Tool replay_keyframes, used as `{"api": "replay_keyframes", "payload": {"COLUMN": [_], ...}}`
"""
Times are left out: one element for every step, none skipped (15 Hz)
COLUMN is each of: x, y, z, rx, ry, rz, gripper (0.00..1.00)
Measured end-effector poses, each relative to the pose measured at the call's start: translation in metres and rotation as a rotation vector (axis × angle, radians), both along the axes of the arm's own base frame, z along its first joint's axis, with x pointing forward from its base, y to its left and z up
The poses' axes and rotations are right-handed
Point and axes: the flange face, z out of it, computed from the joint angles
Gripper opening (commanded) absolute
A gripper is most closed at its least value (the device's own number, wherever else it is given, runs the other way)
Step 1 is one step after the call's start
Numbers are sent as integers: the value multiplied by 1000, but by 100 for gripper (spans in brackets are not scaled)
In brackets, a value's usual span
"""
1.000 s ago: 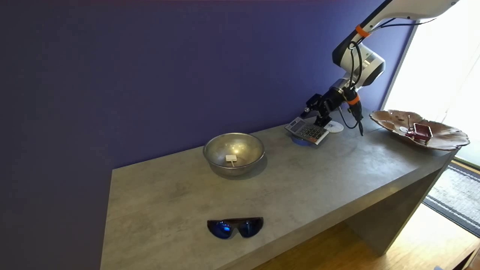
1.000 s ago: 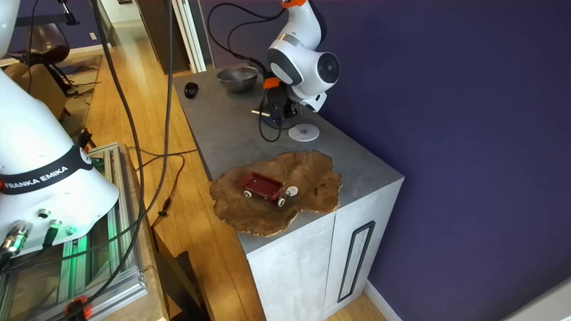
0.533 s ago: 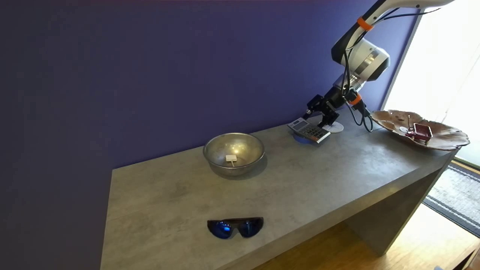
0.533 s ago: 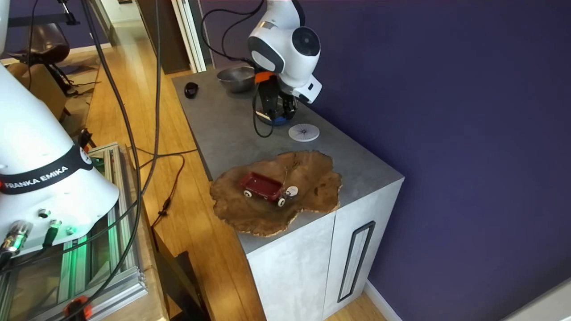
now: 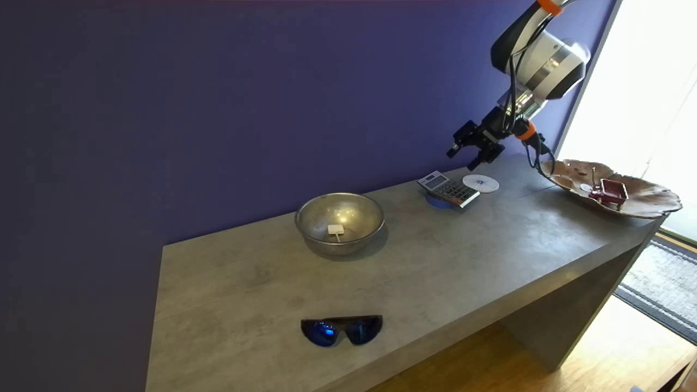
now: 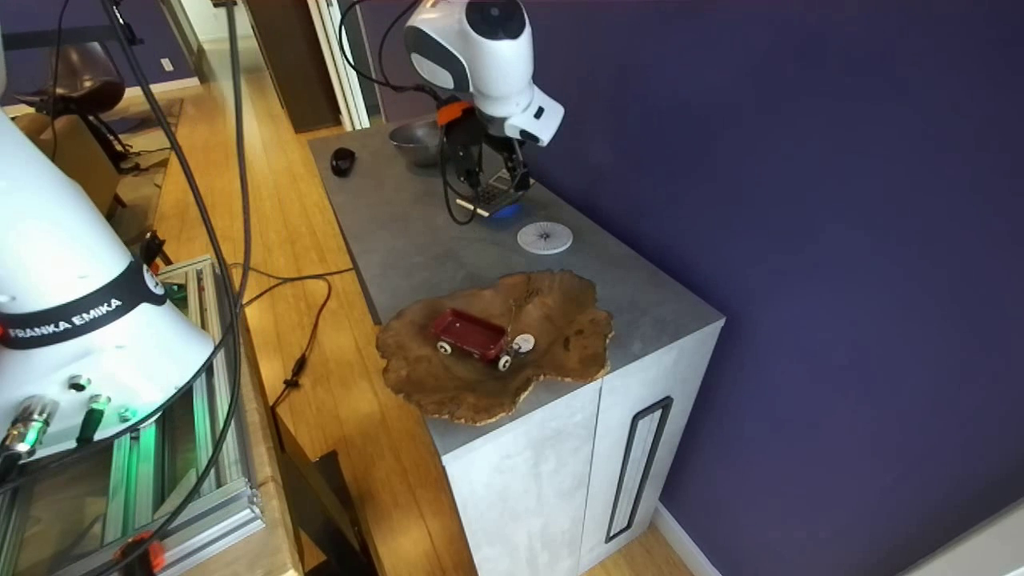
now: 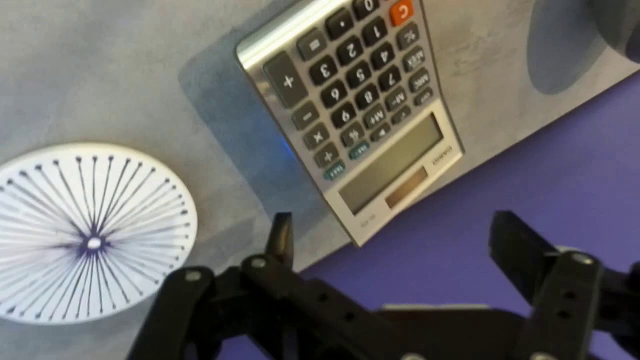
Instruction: Put the calculator on the blue tape
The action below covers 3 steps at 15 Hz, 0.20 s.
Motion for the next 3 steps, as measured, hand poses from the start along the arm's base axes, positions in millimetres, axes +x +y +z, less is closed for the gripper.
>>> {"api": "replay_keyframes", "payload": {"x": [-7, -15, -26], "y": [-1, -1, 1], "z": [17, 34, 49], "rx": [-12, -20, -19], "ry": [-29, -53, -72], "rz": [-1, 14, 44], "gripper": [100, 100, 100]}}
